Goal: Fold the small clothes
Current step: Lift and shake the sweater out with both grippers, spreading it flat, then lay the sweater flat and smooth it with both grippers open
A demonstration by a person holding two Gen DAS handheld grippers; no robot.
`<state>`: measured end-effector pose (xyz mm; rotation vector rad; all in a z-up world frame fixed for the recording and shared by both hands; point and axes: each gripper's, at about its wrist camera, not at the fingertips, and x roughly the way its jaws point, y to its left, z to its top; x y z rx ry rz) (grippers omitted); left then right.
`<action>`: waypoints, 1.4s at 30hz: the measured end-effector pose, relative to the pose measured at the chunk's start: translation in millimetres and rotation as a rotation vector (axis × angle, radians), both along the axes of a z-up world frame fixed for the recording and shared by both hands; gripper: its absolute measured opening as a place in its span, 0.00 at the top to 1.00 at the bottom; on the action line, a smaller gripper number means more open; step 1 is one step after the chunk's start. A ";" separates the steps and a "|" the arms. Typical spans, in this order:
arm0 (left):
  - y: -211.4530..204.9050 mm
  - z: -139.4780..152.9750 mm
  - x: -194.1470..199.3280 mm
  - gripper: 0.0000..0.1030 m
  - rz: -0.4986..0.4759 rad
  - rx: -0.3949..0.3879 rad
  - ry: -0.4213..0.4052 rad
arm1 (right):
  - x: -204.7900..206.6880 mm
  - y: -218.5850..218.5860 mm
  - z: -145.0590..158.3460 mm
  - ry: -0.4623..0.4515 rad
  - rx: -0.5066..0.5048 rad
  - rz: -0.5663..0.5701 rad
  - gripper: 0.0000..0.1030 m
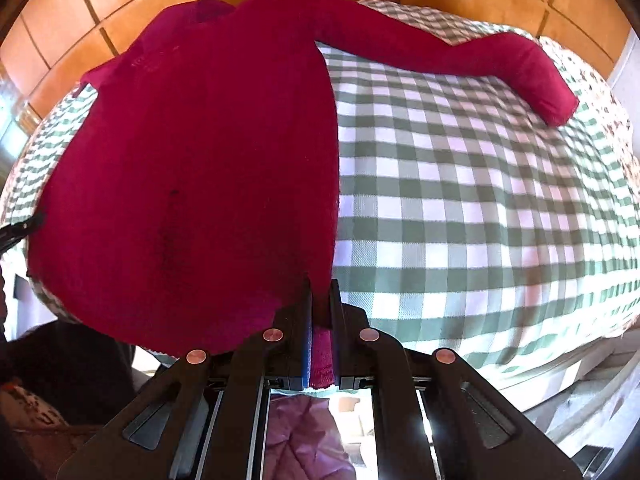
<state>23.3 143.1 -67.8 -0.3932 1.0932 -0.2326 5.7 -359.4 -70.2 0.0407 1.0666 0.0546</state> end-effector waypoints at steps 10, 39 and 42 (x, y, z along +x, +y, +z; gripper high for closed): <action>90.8 33.9 67.6 0.44 0.357 0.038 -0.100 | 56.6 30.9 47.7 -0.222 0.067 -0.018 0.43; 227.8 -5.0 337.7 0.57 0.696 -0.056 0.006 | 166.3 191.2 -16.5 -0.256 -0.033 0.211 0.03; 222.5 5.4 335.6 1.00 0.669 -0.002 -0.056 | 165.1 190.2 -16.8 -0.261 -0.035 0.211 0.03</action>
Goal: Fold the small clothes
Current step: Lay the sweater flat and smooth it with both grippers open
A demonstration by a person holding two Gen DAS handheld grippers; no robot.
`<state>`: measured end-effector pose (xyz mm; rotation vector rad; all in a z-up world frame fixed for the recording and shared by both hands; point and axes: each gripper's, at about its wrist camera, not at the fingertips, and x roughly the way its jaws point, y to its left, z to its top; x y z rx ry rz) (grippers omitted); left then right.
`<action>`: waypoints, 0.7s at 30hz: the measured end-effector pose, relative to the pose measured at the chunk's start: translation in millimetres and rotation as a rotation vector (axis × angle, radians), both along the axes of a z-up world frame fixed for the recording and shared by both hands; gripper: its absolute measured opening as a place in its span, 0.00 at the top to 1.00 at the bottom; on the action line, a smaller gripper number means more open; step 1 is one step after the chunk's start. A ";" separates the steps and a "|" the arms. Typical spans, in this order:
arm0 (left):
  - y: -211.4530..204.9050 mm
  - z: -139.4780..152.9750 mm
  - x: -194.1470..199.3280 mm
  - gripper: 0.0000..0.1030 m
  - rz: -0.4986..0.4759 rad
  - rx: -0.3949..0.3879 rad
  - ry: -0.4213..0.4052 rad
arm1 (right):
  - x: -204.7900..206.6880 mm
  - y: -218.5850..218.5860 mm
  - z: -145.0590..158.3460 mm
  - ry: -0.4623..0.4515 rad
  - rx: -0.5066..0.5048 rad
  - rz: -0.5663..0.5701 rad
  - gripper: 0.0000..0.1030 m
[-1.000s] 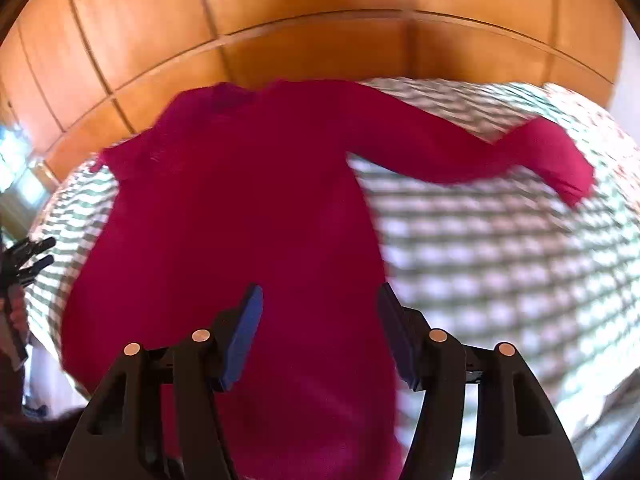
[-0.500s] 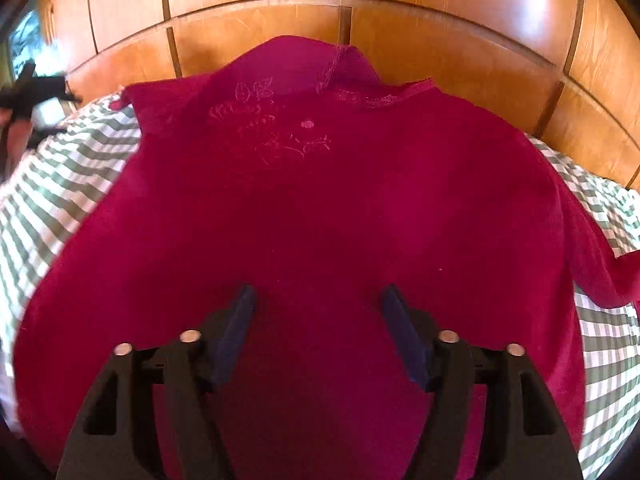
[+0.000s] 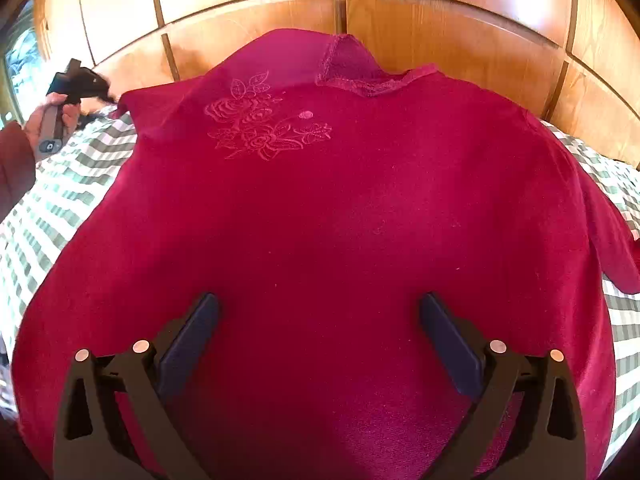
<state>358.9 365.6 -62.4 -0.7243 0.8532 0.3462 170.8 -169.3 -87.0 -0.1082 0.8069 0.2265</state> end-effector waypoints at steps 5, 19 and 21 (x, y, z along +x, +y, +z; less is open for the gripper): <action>12.1 30.6 -46.7 1.00 0.075 0.014 -0.111 | 1.1 -0.6 -0.4 -0.003 0.002 -0.001 0.03; 18.4 30.0 -55.5 0.60 0.047 -0.166 -0.115 | 0.5 0.0 0.2 -0.009 -0.006 -0.005 0.03; 10.8 24.9 -39.0 0.60 0.025 -0.170 -0.097 | 0.4 -0.1 0.1 -0.009 -0.004 -0.004 0.03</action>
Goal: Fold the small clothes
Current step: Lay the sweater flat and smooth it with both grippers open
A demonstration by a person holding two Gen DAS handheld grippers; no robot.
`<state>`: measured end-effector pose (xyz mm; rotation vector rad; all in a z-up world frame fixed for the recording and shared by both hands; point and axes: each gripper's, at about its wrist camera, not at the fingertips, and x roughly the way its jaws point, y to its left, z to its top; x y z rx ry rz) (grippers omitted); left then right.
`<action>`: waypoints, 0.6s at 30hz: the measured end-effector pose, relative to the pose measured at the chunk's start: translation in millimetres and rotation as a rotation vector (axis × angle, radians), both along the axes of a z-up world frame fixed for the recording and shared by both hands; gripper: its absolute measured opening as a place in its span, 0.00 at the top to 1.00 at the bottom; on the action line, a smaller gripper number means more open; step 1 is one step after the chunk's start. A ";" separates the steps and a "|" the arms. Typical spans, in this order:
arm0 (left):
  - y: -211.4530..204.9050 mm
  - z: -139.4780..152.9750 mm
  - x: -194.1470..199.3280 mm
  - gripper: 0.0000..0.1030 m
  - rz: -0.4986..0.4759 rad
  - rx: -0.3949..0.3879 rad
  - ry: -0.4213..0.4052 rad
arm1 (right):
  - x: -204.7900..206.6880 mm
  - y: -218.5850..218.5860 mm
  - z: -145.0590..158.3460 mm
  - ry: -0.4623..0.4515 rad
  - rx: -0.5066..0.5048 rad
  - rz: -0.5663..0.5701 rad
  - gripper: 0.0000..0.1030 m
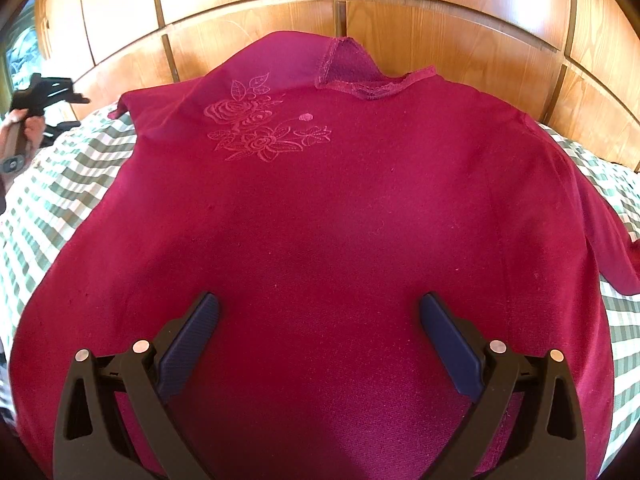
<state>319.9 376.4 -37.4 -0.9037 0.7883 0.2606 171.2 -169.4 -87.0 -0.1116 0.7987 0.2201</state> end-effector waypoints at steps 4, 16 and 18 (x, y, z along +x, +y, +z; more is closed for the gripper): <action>-7.8 -15.4 30.6 0.60 0.016 -0.006 0.045 | 0.1 -0.2 -0.3 0.000 0.001 0.001 0.03; -17.4 -6.9 58.0 0.94 0.002 0.195 0.075 | 1.3 -0.1 -1.3 -0.001 -0.004 -0.003 0.03; -13.2 5.6 36.0 0.94 0.039 0.198 0.033 | 1.2 -0.2 -1.3 -0.001 -0.003 -0.003 0.03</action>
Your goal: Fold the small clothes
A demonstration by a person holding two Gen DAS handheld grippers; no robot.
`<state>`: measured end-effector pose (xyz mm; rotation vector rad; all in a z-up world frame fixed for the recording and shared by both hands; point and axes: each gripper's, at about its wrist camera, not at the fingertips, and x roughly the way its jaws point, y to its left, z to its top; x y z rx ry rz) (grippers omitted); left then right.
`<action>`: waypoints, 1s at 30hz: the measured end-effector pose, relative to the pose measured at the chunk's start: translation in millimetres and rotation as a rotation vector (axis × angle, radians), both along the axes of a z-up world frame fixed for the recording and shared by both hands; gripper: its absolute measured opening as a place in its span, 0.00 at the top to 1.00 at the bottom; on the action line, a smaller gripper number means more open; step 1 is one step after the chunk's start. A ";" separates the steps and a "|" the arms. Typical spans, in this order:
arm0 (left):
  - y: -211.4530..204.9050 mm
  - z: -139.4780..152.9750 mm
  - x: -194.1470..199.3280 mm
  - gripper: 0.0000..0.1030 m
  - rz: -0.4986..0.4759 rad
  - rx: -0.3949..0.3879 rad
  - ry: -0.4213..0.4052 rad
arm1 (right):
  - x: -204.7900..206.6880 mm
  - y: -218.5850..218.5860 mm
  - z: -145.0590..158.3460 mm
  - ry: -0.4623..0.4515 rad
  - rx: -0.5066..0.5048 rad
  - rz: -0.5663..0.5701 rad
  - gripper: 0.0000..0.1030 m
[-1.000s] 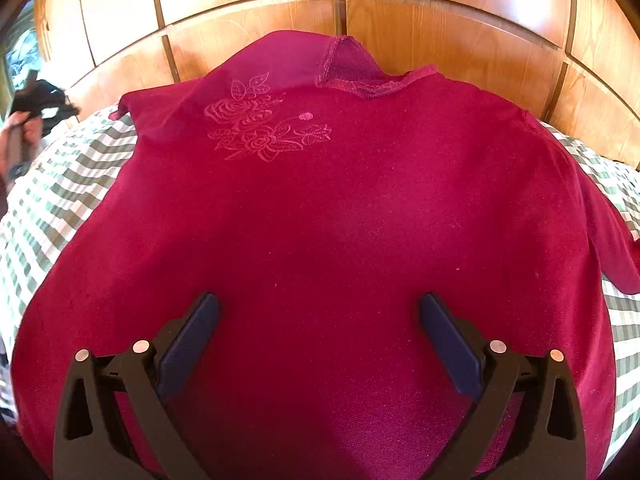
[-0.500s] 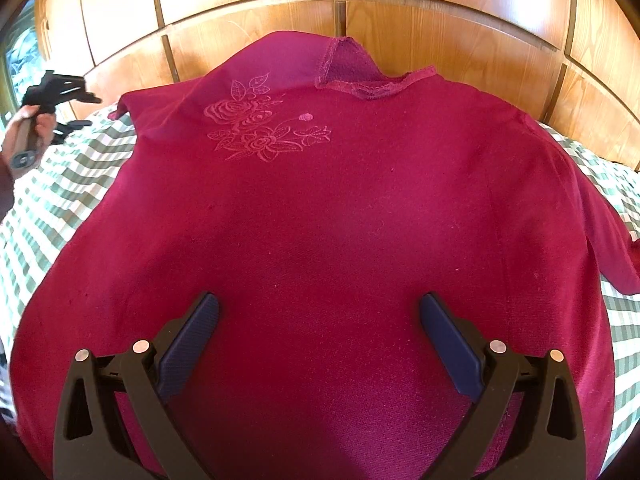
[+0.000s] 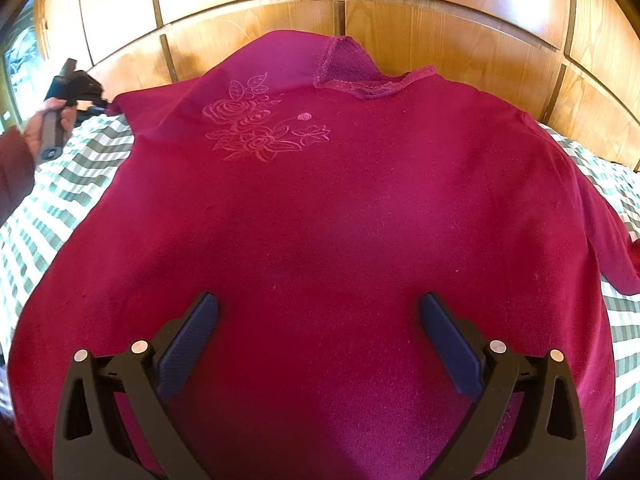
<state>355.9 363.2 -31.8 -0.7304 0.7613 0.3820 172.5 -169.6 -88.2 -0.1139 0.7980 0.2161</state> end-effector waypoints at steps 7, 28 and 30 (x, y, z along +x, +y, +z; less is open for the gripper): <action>35.8 36.6 -120.3 0.94 0.185 0.004 -0.136 | 0.9 0.7 -0.4 -0.002 -0.002 -0.001 0.03; -149.2 37.0 -189.3 0.46 -0.168 0.115 -0.093 | -29.5 -103.0 57.9 -0.063 0.234 -0.215 0.25; -190.6 38.8 -190.8 0.44 -0.279 0.124 -0.107 | -40.2 -162.6 67.3 -0.082 0.284 -0.348 0.26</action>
